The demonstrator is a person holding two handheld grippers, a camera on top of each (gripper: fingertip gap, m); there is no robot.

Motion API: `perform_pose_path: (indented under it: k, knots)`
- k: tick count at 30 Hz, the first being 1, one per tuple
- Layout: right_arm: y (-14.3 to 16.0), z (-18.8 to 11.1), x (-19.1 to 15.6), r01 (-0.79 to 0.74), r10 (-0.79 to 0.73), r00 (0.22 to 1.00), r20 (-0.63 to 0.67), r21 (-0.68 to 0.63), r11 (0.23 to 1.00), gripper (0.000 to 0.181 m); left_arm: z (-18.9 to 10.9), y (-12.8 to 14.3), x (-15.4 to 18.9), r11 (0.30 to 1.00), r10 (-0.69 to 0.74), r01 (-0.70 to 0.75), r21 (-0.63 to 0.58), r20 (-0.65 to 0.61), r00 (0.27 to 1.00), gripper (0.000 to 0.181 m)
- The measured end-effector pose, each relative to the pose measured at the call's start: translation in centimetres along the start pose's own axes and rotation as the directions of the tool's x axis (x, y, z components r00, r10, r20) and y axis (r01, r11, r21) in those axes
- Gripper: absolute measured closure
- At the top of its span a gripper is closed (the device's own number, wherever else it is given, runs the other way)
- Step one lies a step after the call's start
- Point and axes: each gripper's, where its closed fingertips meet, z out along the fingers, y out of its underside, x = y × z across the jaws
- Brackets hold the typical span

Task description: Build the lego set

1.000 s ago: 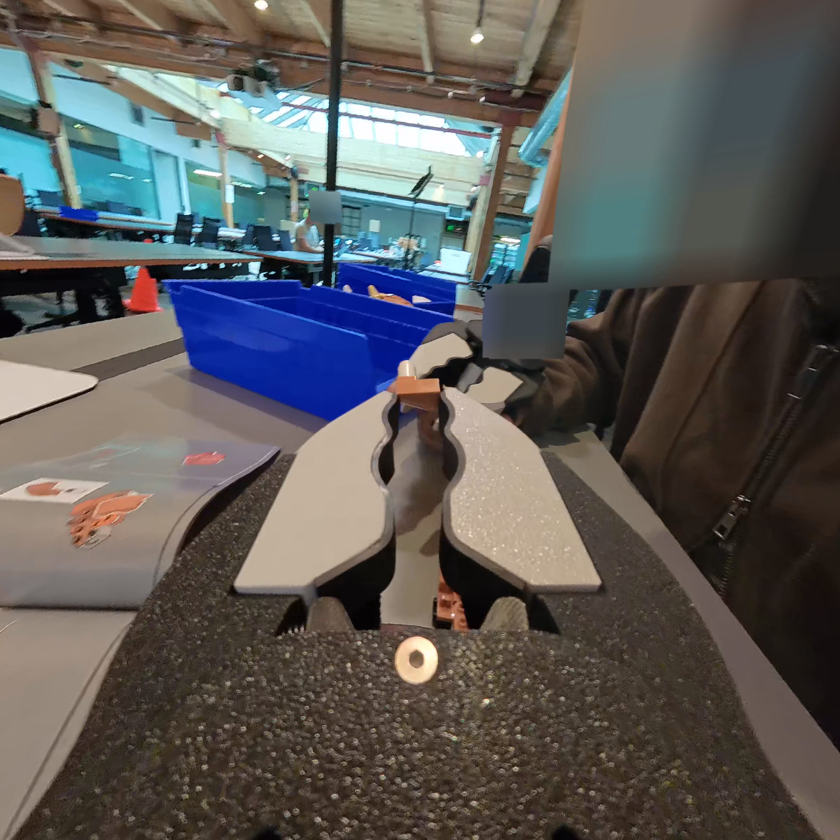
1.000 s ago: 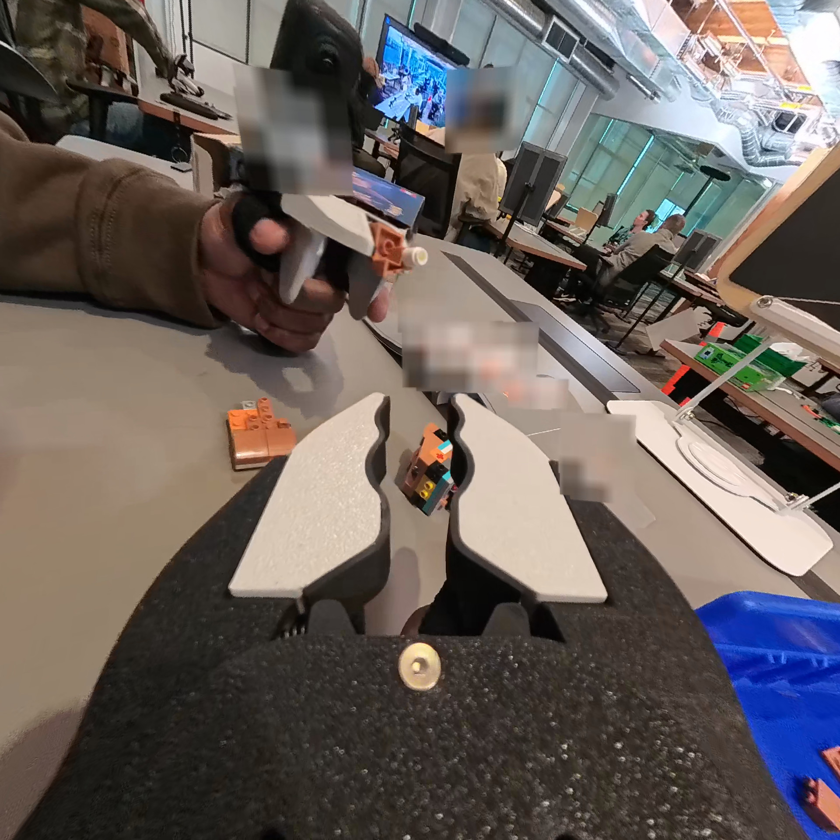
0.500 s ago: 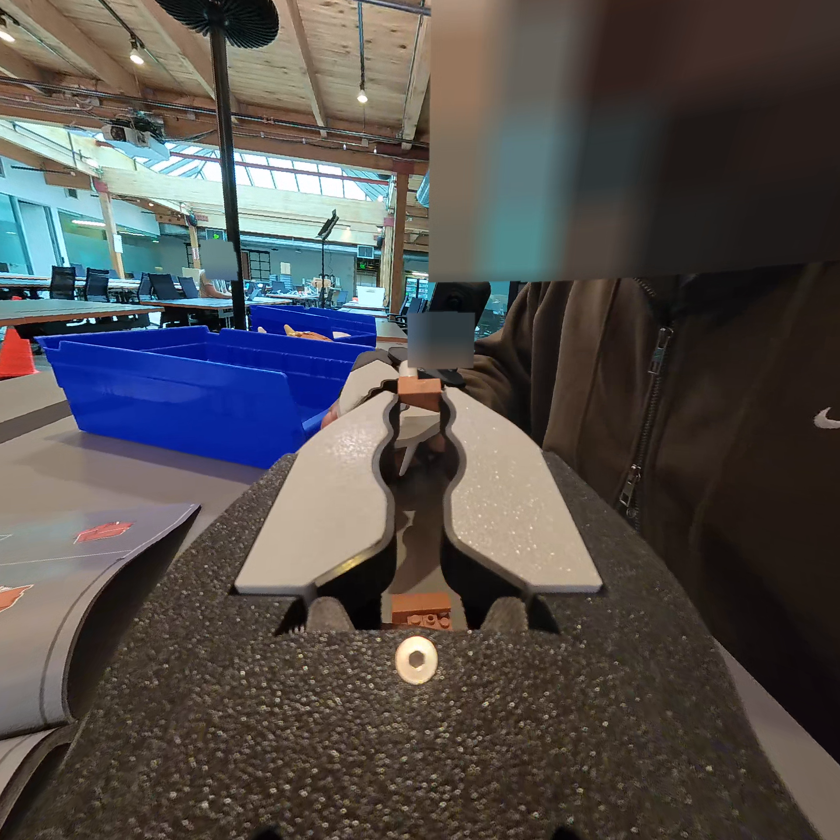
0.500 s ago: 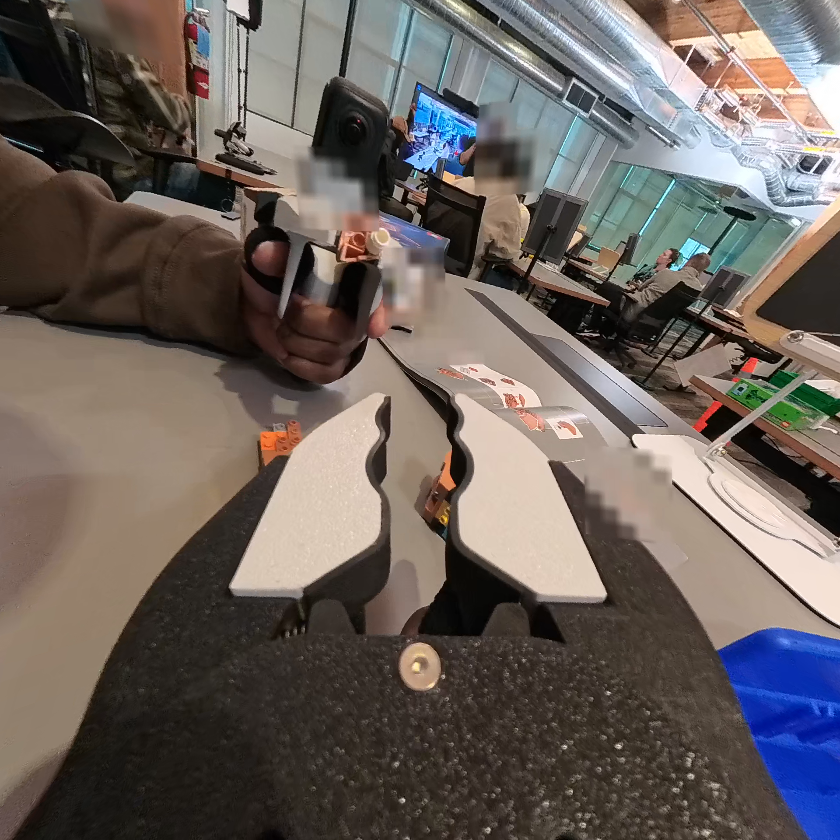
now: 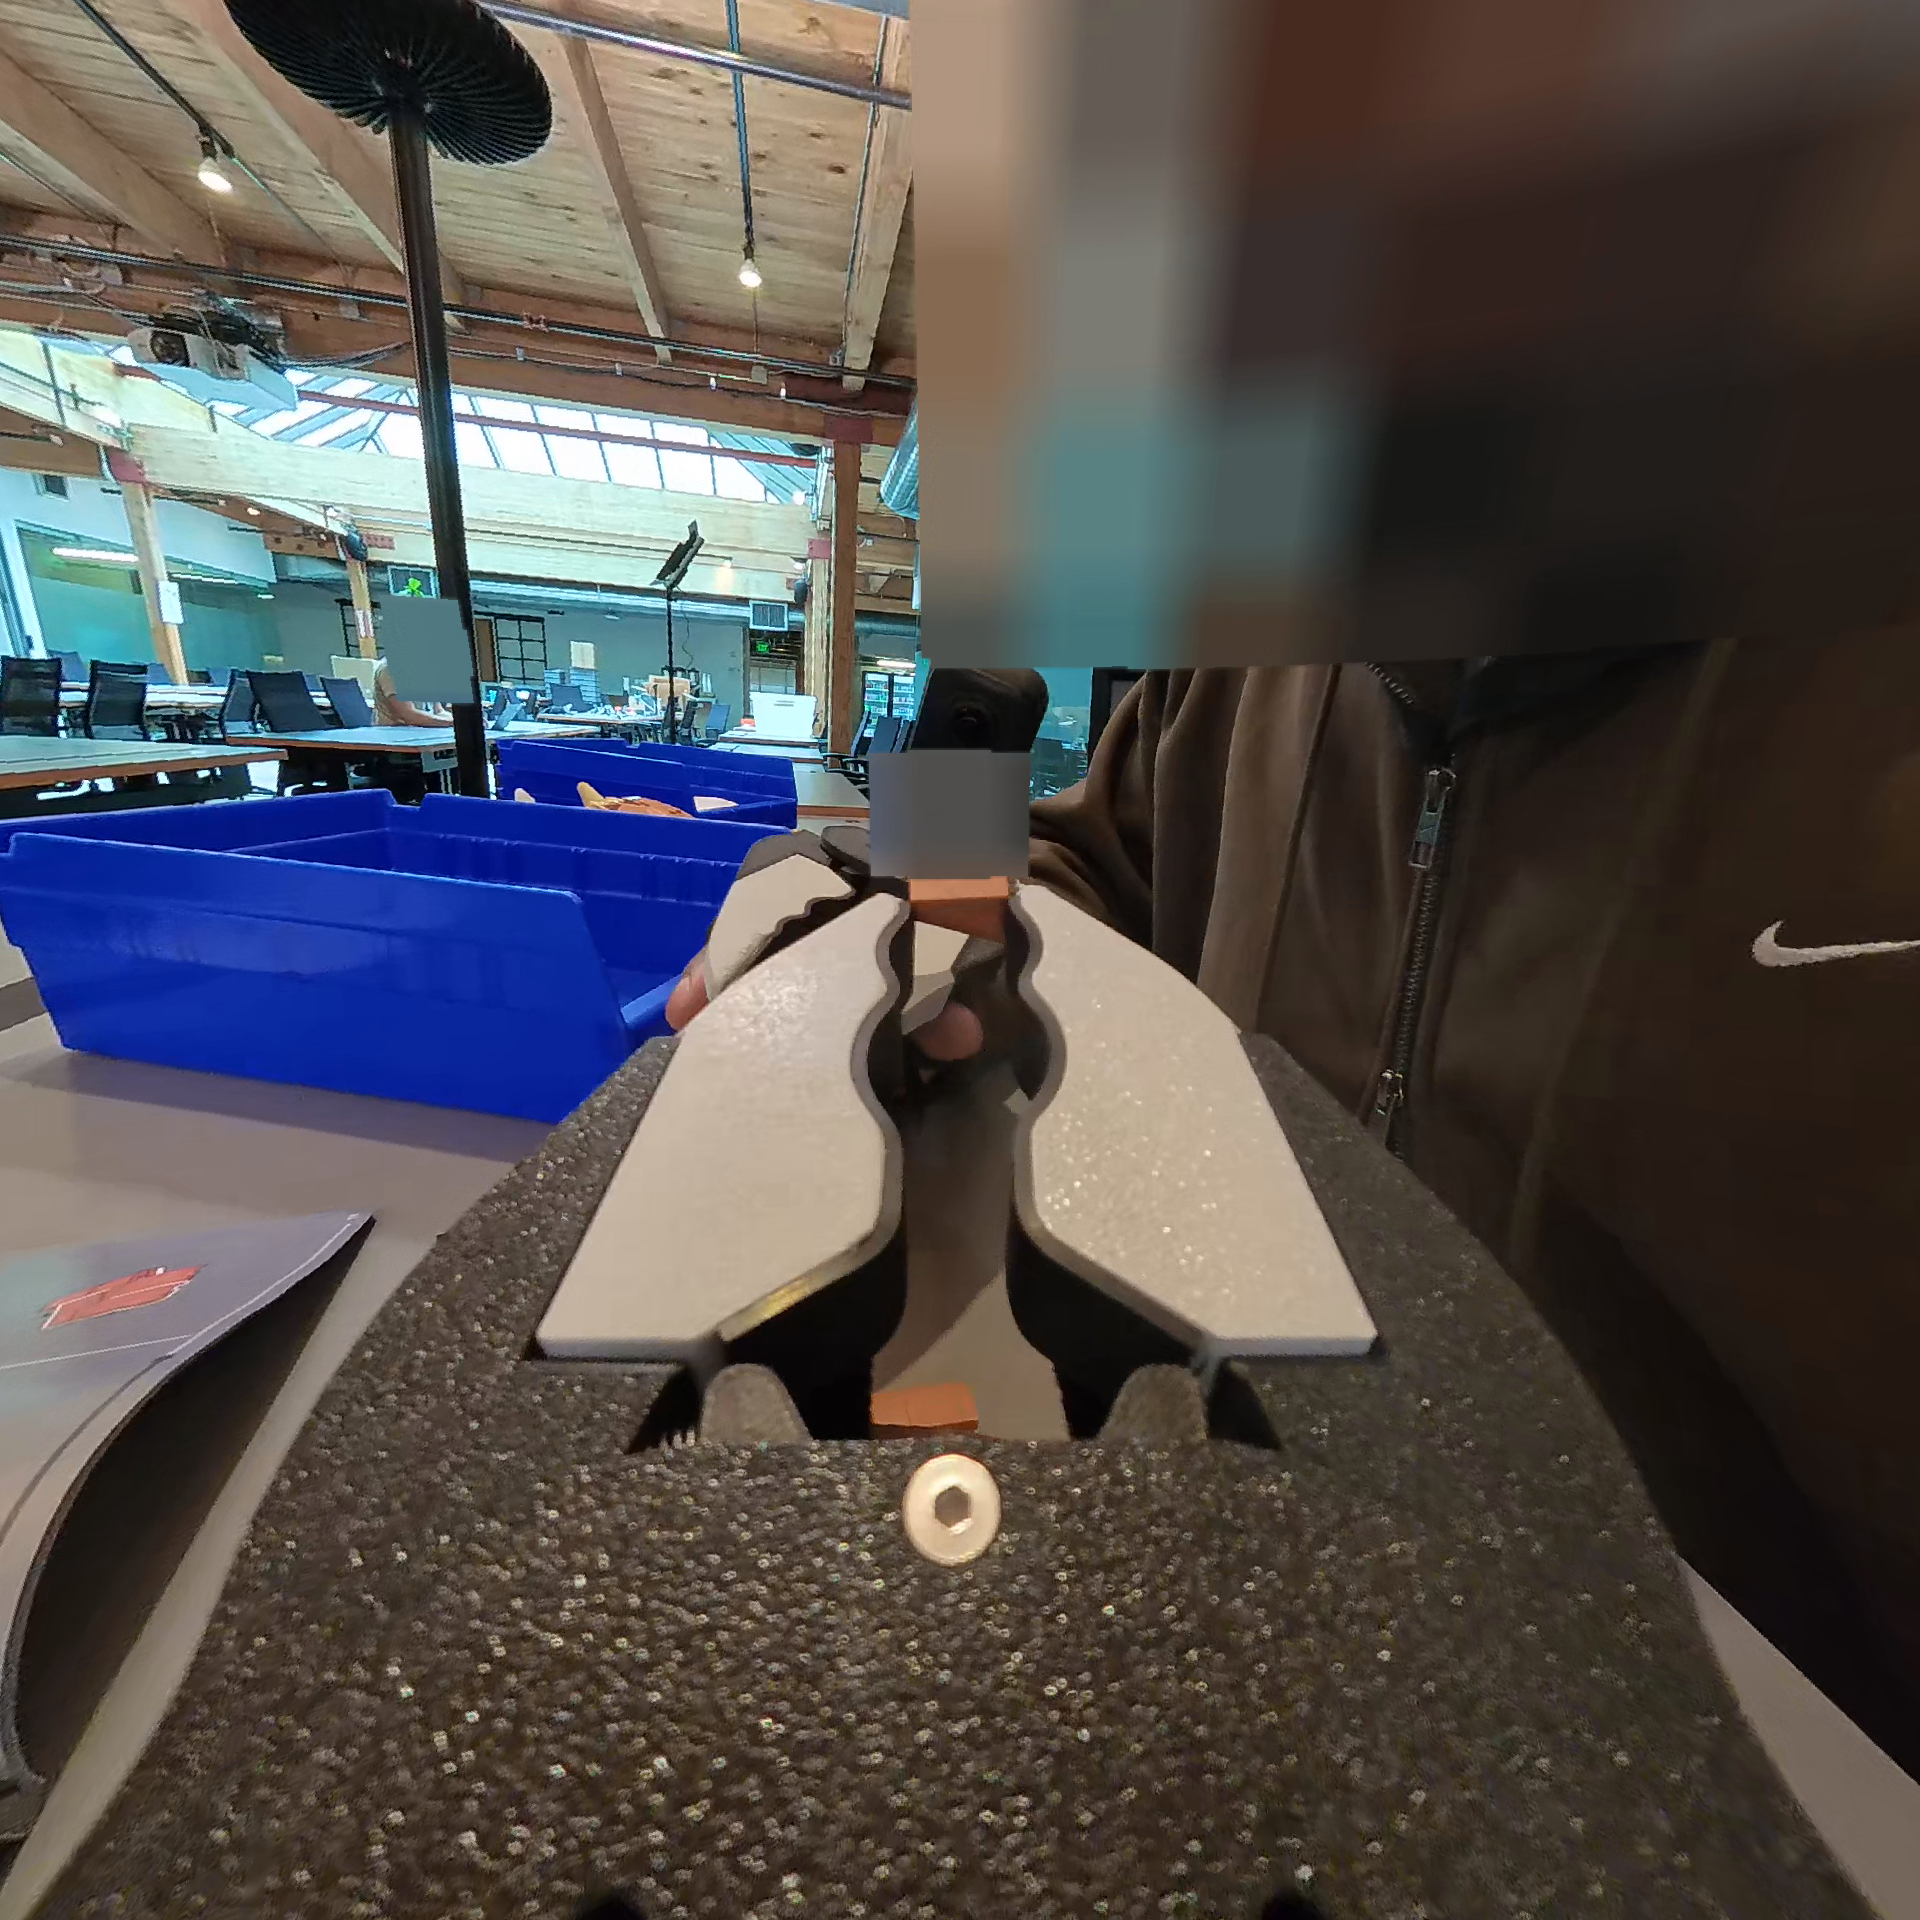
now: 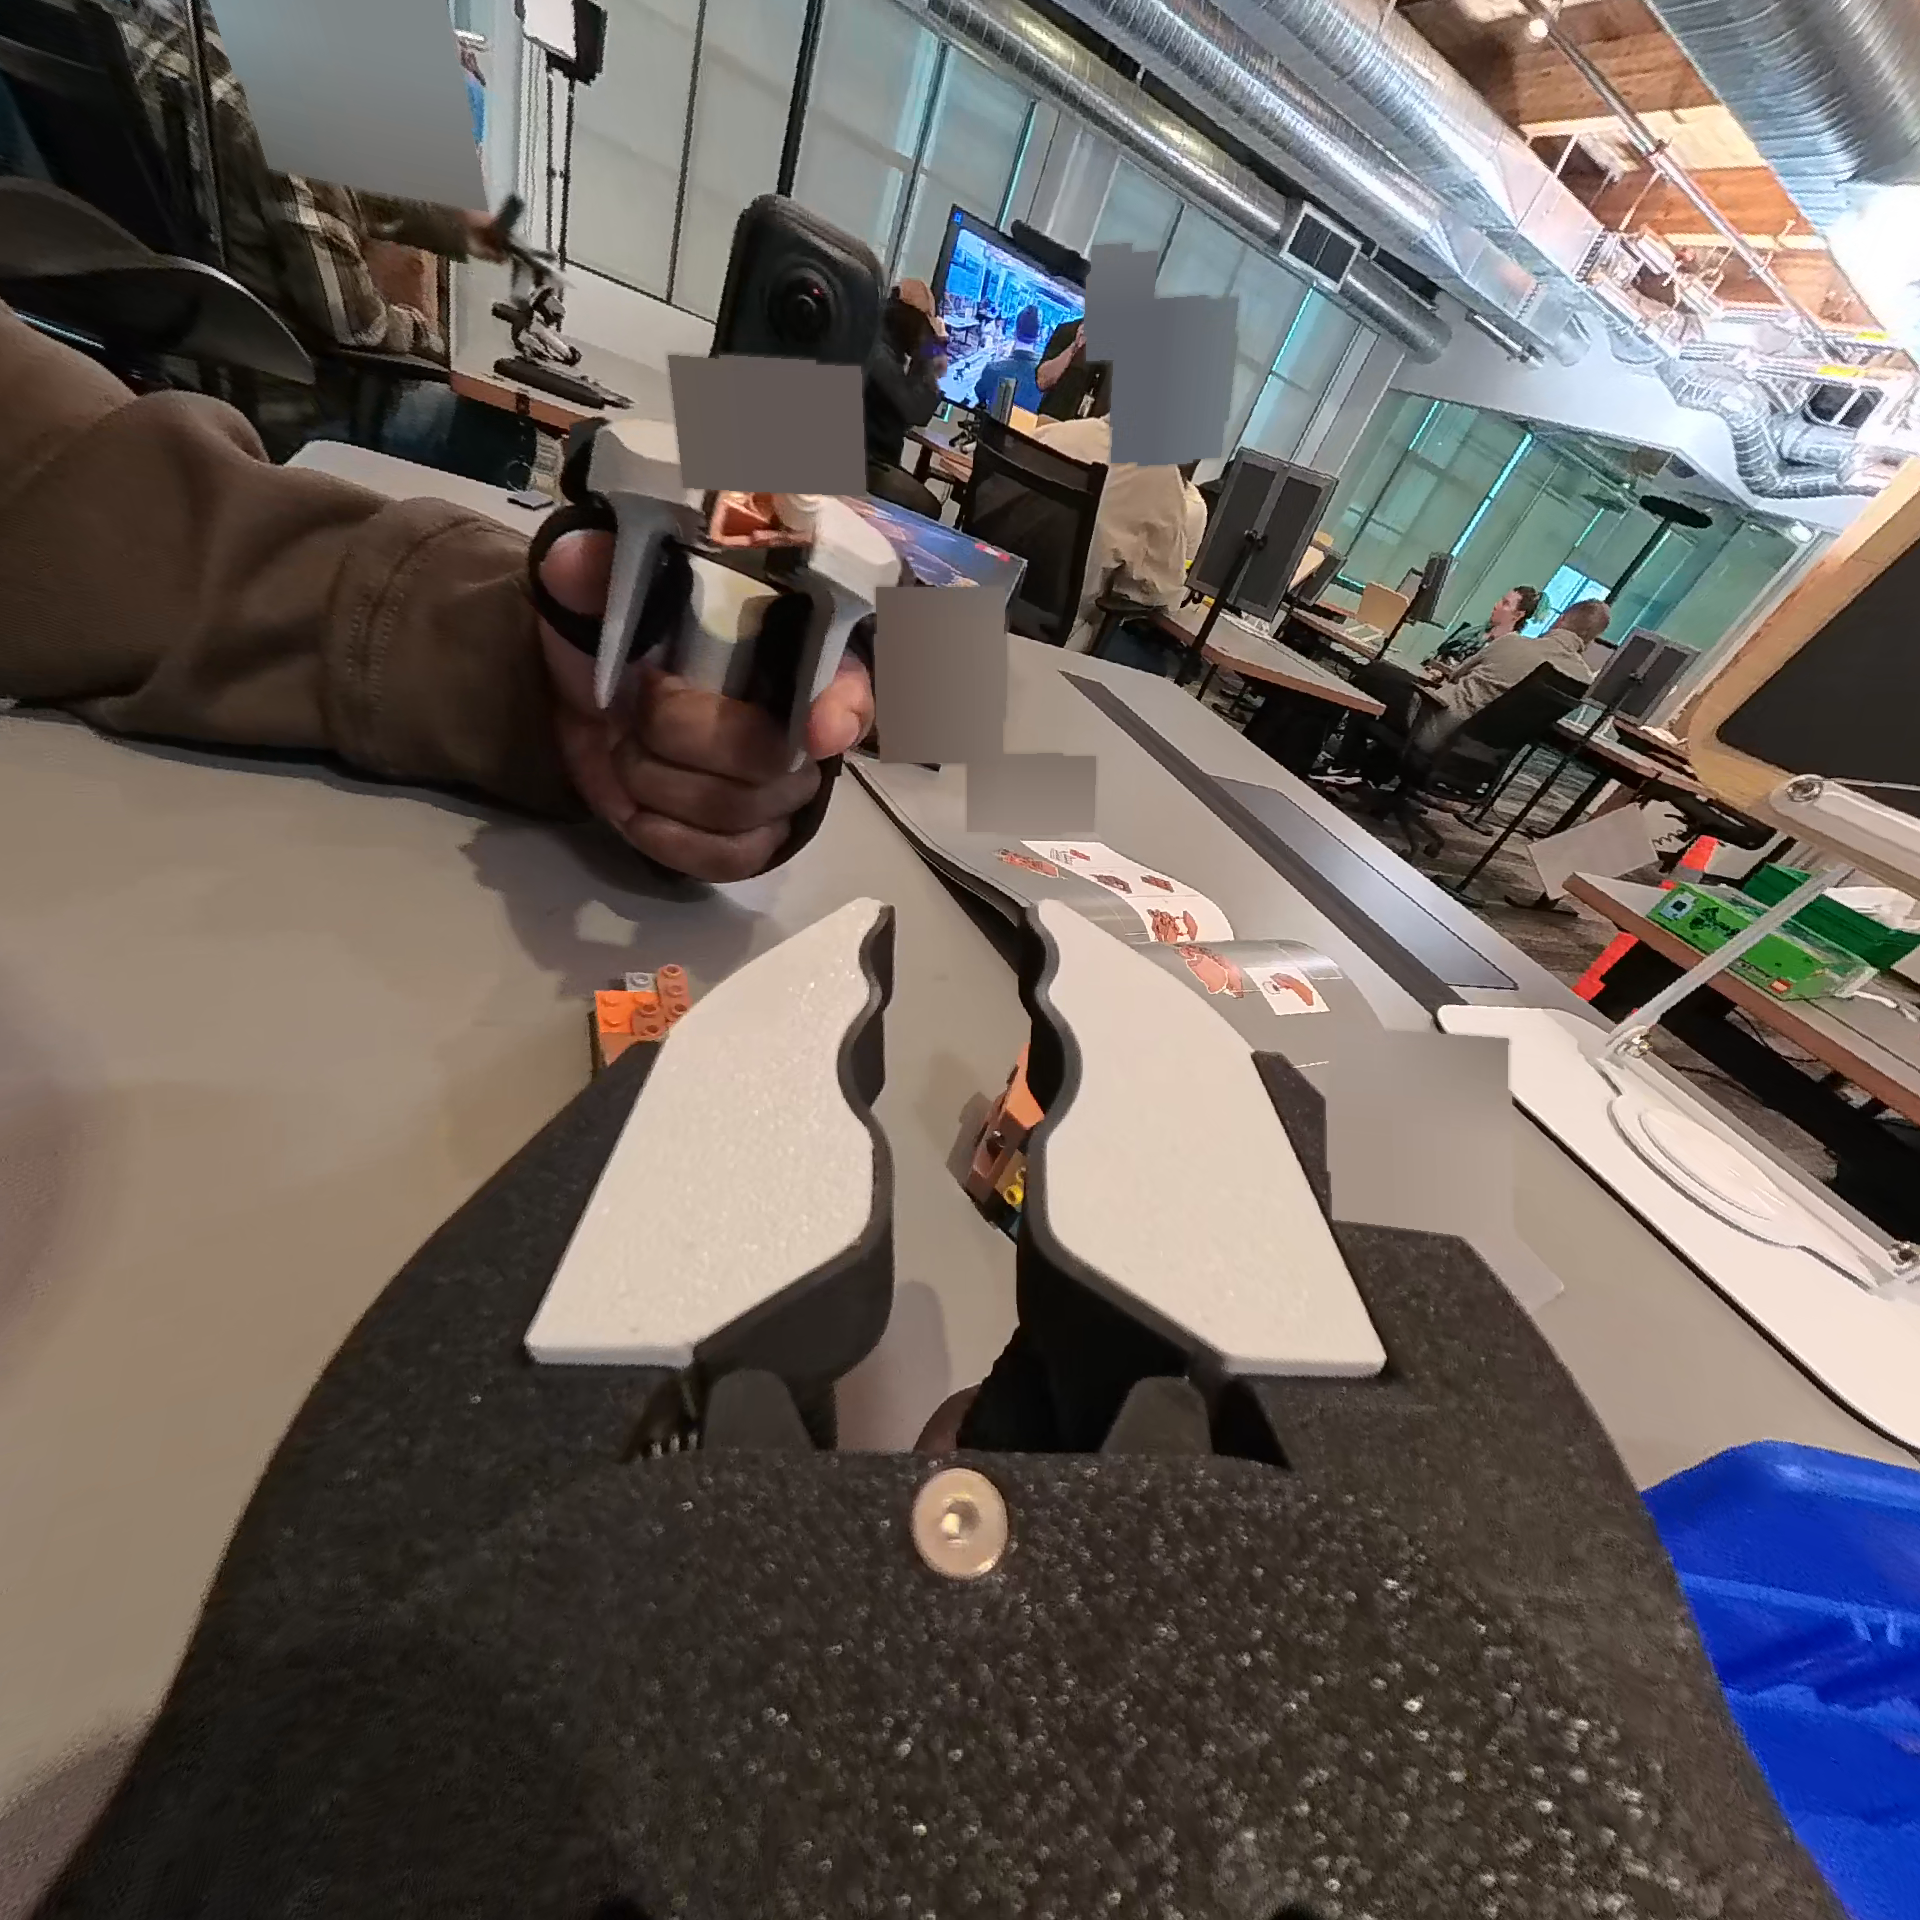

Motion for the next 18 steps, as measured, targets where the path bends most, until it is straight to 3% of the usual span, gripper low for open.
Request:
perform_pose_path:
  k: [18]
  knots:
    - [-0.21, 0.07, -0.08, -0.017, 0.016, 1.000, 0.015, 0.019, 1.000, 0.159, -0.13, -0.04, 0.01, 1.000, 0.009, -0.009, -0.005, 0.019, 1.000, 0.165]
